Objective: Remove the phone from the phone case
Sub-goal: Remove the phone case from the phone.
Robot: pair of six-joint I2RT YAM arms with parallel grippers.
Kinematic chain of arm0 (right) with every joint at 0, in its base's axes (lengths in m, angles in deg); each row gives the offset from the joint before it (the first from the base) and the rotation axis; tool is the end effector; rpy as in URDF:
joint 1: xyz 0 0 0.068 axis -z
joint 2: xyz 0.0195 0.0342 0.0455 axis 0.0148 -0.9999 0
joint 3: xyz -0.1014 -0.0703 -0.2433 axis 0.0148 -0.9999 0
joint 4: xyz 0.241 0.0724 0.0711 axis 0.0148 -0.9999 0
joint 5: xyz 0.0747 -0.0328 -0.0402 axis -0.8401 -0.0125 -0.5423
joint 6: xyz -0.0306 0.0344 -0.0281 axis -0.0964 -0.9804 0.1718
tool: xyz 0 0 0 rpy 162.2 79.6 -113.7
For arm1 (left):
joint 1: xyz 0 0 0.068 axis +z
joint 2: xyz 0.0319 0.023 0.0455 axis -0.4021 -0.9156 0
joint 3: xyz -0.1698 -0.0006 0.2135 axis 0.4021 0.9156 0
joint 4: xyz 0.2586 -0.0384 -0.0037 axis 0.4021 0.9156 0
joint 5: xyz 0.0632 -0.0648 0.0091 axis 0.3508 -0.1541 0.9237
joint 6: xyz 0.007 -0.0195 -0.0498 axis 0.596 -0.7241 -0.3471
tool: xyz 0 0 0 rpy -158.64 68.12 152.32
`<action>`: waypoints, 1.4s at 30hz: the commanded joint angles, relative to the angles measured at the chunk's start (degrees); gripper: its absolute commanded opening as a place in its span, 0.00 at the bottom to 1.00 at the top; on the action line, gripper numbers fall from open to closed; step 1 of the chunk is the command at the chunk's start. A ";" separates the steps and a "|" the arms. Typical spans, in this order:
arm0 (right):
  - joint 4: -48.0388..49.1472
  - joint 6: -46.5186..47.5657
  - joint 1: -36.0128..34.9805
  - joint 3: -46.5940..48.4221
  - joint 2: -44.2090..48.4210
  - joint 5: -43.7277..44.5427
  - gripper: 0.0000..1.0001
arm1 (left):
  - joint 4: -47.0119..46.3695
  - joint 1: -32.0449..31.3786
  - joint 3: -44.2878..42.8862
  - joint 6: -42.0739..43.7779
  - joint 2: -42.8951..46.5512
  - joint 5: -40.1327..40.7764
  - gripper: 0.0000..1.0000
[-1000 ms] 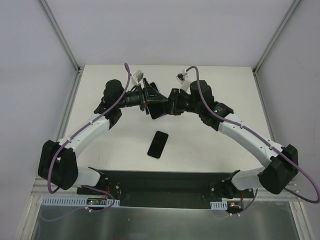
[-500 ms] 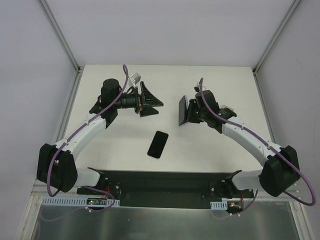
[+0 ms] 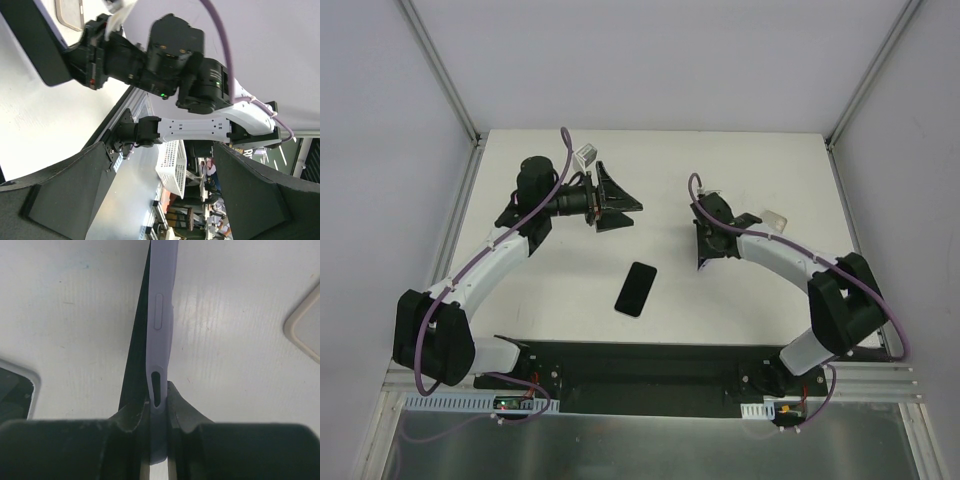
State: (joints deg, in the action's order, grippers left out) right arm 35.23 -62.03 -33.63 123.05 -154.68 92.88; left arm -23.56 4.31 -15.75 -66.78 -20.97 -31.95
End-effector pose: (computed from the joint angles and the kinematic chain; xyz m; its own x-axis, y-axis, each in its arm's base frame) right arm 0.2659 0.1717 0.2236 -0.7193 -0.3176 -0.6179 -0.3190 0.9411 -0.1124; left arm 0.2687 -0.1263 0.3350 -0.9089 -0.2040 -0.3636 0.3451 0.1213 -0.9307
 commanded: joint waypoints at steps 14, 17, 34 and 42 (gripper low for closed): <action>11.52 2.14 1.52 -3.72 -14.62 -1.14 0.09 | -0.80 0.24 -0.76 2.13 0.25 -1.54 0.87; 12.58 1.79 2.57 -4.51 -16.11 -1.93 0.19 | -0.71 0.24 0.11 2.48 -0.01 -1.46 0.87; 13.64 4.25 3.28 -1.53 -18.14 -12.90 0.01 | -0.27 -2.83 0.91 5.82 -9.67 1.00 0.86; 13.46 1.88 3.10 -0.30 -19.81 -22.94 0.01 | -0.36 -6.88 -2.78 6.17 -21.36 3.99 0.83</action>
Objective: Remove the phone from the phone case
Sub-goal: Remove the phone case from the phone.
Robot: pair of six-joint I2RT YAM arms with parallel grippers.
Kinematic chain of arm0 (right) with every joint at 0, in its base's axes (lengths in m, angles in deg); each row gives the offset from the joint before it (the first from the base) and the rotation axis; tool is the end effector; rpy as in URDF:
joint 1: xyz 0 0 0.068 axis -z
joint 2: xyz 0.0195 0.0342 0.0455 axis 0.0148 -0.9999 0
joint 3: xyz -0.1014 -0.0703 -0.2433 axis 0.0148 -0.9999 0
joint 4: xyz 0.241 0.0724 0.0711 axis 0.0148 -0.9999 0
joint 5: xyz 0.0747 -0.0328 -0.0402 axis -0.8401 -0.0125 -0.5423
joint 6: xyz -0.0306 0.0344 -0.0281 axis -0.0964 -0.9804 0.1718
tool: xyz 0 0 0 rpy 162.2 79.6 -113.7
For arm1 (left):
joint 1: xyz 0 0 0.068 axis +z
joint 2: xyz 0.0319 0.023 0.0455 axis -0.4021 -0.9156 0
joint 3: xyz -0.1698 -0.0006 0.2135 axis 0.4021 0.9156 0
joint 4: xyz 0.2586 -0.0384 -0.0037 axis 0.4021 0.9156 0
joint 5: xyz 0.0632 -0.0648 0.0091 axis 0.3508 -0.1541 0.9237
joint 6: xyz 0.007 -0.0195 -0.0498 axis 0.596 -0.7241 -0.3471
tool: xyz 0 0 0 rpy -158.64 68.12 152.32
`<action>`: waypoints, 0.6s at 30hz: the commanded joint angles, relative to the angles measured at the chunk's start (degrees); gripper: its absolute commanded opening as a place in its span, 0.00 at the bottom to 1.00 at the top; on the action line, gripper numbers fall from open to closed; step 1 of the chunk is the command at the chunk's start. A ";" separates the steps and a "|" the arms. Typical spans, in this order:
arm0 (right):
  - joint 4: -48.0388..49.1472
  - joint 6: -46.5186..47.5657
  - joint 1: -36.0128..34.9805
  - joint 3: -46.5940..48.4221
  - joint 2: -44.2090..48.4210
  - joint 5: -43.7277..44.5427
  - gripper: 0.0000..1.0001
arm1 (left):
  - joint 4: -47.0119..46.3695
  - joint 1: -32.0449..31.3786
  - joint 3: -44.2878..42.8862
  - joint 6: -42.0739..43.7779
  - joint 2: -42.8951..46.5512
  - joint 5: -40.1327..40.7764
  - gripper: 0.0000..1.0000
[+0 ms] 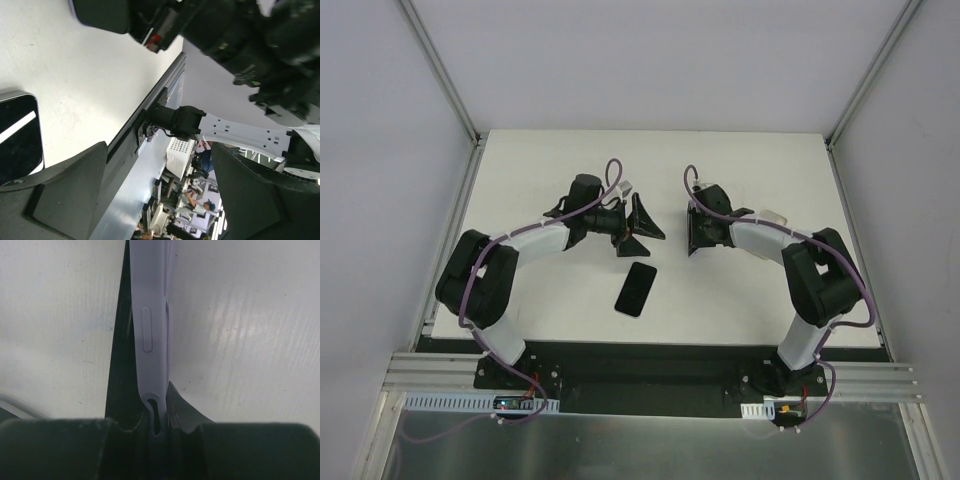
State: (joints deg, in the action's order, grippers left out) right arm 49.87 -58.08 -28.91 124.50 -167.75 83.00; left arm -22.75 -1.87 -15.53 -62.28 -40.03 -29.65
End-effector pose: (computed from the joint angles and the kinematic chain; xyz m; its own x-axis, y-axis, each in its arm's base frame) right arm 0.3167 0.1777 0.1744 -0.7047 -0.3090 -0.6387 -0.3921 0.9198 -0.0125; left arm 0.3055 -0.1785 0.2300 -0.9841 -0.0874 -0.1544 0.1280 0.2530 -0.9590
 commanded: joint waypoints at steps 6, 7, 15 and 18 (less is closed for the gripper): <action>-2.24 -3.57 -2.06 -2.61 -5.25 -15.16 0.01 | -0.29 -1.05 -3.53 2.90 -5.55 3.28 0.80; -2.41 -3.75 -2.23 -2.62 -4.98 -15.52 0.01 | -0.20 -1.05 -3.53 2.81 -6.08 3.54 0.79; -9.53 -0.76 -7.24 -0.42 -4.19 -8.41 0.01 | 2.60 -1.05 -6.08 1.05 -12.23 6.97 0.74; -9.62 -1.11 -8.38 -1.20 -3.49 -7.52 0.01 | 4.98 -1.13 -7.75 0.79 -13.47 8.55 0.73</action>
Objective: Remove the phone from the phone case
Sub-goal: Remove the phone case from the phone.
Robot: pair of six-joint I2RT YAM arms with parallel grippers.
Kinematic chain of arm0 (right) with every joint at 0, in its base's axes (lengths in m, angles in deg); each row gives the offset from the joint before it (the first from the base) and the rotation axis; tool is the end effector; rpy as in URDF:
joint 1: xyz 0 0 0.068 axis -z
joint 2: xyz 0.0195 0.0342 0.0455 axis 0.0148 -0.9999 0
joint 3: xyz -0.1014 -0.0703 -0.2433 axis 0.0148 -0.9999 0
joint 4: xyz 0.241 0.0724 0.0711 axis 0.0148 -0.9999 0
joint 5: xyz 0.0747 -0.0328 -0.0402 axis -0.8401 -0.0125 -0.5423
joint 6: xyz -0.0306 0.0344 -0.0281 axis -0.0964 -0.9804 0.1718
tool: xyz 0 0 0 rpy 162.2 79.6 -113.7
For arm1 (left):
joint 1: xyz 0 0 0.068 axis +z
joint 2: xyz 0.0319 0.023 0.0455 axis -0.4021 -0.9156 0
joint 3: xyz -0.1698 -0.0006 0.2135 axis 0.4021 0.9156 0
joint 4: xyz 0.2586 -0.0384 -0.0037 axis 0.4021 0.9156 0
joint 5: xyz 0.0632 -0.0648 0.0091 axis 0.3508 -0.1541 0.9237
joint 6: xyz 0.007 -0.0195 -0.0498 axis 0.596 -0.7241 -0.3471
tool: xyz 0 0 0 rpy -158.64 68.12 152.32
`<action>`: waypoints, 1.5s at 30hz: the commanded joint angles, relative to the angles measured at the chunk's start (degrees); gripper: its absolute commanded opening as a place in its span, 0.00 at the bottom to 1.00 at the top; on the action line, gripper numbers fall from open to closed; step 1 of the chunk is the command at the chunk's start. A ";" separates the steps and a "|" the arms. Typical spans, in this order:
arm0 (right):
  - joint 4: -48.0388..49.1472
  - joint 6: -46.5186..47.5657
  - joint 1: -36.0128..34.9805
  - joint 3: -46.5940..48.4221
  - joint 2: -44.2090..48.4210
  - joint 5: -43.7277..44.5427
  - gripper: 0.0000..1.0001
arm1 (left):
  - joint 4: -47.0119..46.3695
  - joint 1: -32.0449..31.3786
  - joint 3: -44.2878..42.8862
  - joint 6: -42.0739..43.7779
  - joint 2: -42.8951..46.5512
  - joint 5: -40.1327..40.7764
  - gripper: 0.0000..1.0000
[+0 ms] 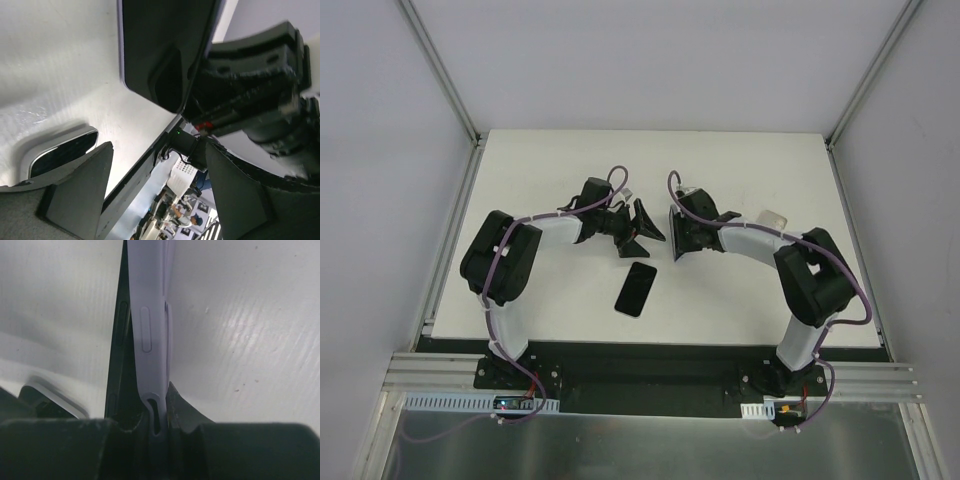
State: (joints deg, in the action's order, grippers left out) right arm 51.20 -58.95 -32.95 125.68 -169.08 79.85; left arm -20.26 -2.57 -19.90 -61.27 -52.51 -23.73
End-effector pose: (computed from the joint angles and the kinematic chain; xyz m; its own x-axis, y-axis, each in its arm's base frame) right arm 0.3085 0.2053 0.1740 -0.6800 -0.3386 -0.6504 -0.4768 0.8781 0.0413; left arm 0.3337 -0.1946 0.1718 -0.9883 -0.1462 -0.0436 -0.0153 0.3792 -0.9252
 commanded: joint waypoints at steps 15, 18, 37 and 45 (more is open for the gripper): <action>-14.47 -0.06 -6.63 1.65 -4.00 3.18 0.40 | 5.13 0.09 -1.71 0.75 0.15 4.30 0.73; -14.56 -0.15 -7.15 2.53 -4.44 3.27 0.41 | 5.66 0.09 -3.11 1.28 -0.46 4.48 0.73; -12.36 0.20 -7.42 2.09 -4.09 -1.04 0.38 | 18.04 -0.35 -17.35 6.02 -8.72 12.55 0.67; -13.24 0.55 -7.68 3.85 -4.35 -1.12 0.37 | 18.84 -1.49 -19.46 5.67 -10.66 14.32 0.67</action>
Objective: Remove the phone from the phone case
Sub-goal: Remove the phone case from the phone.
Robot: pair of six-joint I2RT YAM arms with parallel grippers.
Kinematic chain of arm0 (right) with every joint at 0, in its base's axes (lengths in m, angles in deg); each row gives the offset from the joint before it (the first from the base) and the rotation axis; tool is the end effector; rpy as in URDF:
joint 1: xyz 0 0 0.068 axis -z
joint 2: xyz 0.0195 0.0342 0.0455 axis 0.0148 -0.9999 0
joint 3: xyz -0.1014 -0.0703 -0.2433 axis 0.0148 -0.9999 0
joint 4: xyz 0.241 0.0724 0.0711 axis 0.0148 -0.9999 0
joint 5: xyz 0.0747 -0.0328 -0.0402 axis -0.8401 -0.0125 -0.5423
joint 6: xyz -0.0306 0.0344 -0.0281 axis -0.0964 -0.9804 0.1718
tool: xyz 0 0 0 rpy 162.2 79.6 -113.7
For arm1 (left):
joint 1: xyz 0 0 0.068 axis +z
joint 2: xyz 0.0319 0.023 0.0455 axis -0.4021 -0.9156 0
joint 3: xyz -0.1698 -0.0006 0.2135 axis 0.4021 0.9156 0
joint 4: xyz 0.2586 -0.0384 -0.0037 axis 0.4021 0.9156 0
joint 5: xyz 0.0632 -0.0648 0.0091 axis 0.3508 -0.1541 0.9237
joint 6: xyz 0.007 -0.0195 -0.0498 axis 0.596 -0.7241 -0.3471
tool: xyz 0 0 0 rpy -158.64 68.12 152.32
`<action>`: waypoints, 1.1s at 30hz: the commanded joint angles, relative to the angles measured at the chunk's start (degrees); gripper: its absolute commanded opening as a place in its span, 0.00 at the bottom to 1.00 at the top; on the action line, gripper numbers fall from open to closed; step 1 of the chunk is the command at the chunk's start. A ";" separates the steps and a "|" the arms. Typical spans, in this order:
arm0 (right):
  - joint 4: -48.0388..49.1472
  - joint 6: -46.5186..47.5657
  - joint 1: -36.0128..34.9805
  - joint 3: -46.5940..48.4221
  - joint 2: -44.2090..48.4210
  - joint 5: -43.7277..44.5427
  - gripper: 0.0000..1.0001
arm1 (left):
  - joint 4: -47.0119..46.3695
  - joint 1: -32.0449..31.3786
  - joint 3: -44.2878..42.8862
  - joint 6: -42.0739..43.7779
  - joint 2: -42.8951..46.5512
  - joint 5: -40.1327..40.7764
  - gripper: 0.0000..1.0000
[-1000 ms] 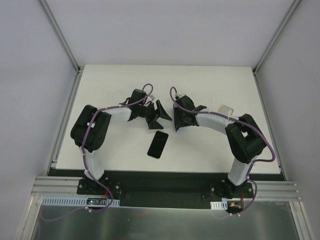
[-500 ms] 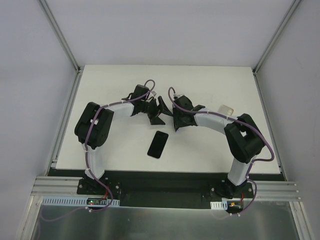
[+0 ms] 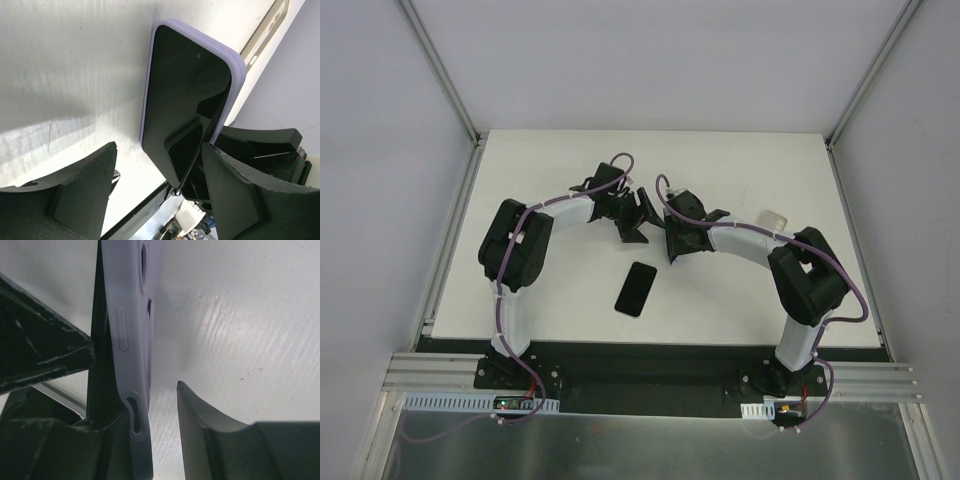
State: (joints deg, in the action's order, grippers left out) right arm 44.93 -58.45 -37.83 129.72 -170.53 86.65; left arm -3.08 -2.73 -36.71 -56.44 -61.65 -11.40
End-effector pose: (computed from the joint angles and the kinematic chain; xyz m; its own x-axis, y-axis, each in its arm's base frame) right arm 0.2971 0.2311 0.1787 -0.6698 -0.4244 -0.6093 -0.4920 0.8683 -0.0640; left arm 0.3798 -0.2125 0.1700 -0.9643 -0.2547 -0.0723 -0.0864 0.5608 -0.8234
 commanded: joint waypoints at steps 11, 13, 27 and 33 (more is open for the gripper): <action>-7.67 0.23 -2.98 0.42 -2.65 -7.92 0.36 | 2.19 -3.01 -3.54 1.19 -3.19 4.36 0.66; -7.76 0.14 -2.99 0.60 -2.03 -7.92 0.35 | 3.94 -3.62 -3.53 1.80 -3.46 6.46 0.64; -8.29 -0.21 -3.69 2.71 0.60 -10.21 0.30 | 20.03 -7.14 -7.05 7.96 -4.08 25.01 0.52; -8.72 -0.74 -4.48 3.14 0.35 -6.80 0.01 | 22.32 -7.14 -4.60 9.81 -1.61 29.15 0.49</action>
State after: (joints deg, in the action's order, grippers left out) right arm 42.13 -59.19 -38.31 131.42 -170.83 84.79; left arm 10.08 -7.97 -45.04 -51.35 -62.33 4.88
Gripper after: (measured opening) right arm 0.108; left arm 0.493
